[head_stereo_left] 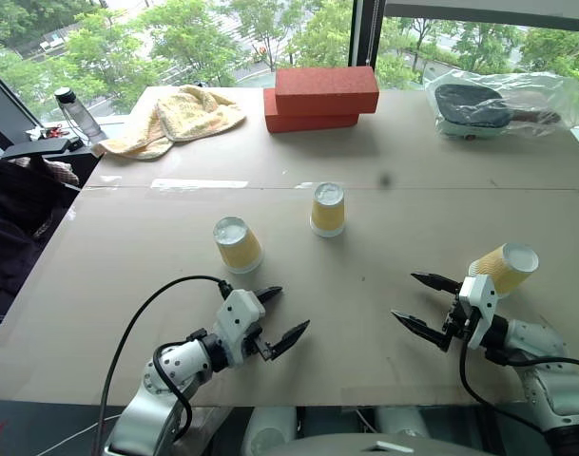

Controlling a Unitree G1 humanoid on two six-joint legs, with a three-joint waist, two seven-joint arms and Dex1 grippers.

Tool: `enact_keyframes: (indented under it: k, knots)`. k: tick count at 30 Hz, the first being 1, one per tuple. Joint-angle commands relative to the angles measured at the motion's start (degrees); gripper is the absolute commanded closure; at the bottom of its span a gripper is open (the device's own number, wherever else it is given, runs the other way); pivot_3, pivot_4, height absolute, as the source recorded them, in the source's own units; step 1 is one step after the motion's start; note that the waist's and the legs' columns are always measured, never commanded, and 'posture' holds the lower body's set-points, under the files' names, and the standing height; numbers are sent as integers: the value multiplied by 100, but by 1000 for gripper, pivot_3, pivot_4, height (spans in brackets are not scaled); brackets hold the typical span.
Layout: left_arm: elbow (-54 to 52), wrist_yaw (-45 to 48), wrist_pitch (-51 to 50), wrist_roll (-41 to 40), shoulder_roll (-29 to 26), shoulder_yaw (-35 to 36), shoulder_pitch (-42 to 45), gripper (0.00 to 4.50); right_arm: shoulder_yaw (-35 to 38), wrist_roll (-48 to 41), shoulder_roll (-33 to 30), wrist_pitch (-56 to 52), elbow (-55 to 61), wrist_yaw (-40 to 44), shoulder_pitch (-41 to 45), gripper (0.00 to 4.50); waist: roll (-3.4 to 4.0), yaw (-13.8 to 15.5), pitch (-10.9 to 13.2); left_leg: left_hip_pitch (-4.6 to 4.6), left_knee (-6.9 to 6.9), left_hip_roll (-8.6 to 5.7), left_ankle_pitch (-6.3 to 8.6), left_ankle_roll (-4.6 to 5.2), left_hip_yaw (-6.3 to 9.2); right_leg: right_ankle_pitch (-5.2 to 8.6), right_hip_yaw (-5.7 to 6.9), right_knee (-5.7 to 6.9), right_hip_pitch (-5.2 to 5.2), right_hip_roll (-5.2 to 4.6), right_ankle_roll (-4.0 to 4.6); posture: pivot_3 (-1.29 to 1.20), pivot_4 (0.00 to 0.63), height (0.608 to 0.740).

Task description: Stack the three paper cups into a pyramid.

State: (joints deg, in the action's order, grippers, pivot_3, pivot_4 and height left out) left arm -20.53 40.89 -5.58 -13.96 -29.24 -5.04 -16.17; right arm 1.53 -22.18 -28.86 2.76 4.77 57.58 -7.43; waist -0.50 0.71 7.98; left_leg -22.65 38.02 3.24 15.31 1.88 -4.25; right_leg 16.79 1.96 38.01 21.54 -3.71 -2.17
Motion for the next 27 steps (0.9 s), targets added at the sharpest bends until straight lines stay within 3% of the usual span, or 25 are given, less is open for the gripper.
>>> enact_keyframes:
  k: [1,16,21,27]
  knots:
    - [56,-147,55,-4,74,129,-84,34,56,-138,35,26,180,5,-94,0,0,1,0,0,0,0,0,0,0,0,1,0,0,0,0,0,150,730]
    - [35,-242,263,-115,254,273,-197,34,-64,-229,40,-141,285,42,-134,0,2,-5,-1,0,0,1,0,0,0,0,0,0,0,-1,0,0,150,730]
    - [-459,-498,229,-776,616,716,-149,34,-105,-444,27,-233,551,190,-107,0,0,3,0,-4,0,0,0,0,1,0,2,-1,1,-12,0,0,150,730]
    - [-1120,-1421,218,-800,935,1437,207,34,-123,-1039,26,-818,1379,107,115,0,-2,3,1,-6,1,0,0,0,6,0,7,-1,0,-28,0,0,150,730]
